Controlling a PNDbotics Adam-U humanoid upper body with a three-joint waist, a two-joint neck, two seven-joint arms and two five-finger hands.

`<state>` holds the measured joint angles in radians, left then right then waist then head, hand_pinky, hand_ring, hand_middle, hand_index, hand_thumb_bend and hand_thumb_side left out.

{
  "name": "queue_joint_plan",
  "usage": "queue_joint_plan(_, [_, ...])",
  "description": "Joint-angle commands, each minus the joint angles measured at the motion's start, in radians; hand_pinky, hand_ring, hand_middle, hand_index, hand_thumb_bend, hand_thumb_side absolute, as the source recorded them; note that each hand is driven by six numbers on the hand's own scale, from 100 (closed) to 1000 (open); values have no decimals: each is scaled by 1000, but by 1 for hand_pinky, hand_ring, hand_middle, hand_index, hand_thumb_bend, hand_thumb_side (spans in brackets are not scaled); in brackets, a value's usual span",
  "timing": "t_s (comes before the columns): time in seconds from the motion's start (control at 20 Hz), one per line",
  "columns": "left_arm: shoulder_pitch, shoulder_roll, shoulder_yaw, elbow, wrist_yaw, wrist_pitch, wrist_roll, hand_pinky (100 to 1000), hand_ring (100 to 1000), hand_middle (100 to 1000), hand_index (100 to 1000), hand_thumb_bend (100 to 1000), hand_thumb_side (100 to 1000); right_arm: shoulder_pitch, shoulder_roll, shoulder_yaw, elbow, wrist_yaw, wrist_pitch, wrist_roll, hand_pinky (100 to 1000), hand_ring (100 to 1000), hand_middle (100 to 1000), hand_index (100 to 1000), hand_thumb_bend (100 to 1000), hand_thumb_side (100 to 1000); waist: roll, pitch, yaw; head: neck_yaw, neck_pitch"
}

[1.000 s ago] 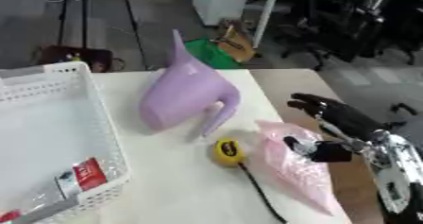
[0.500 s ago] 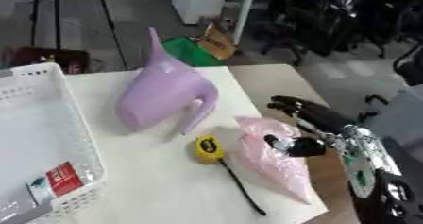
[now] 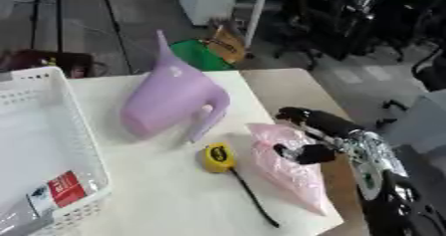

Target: Pick up objects on the table and place them in the box.

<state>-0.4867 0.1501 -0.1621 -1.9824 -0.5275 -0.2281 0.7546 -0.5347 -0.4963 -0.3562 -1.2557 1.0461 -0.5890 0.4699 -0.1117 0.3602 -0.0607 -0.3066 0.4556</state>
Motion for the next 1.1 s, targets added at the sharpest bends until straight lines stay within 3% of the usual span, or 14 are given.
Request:
queue_joint_plan(0.05, [-12, 0, -4, -18, 5, -2, -1, 910, 951, 874, 776, 106, 1000, -25, -50, -4, 31, 19, -4, 3, 941, 1000, 1000, 1000, 335, 853, 2, -14, 1, -4, -12])
queue_joint_plan(0.75, [-14, -1, -6, -18, 12, -1, -2, 912, 952, 875, 777, 103, 1000, -58, -83, -12, 143, 42, -14, -8, 949, 1000, 1000, 1000, 339, 861, 5, -9, 7, -18, -27])
queue_joint_plan(1.1, [-13, 2, -7, -18, 12, 1, -8, 912, 952, 876, 777, 104, 1000, -57, -105, -27, 32, -5, -9, -34, 940, 1000, 1000, 1000, 314, 854, 3, -12, 0, -15, -18])
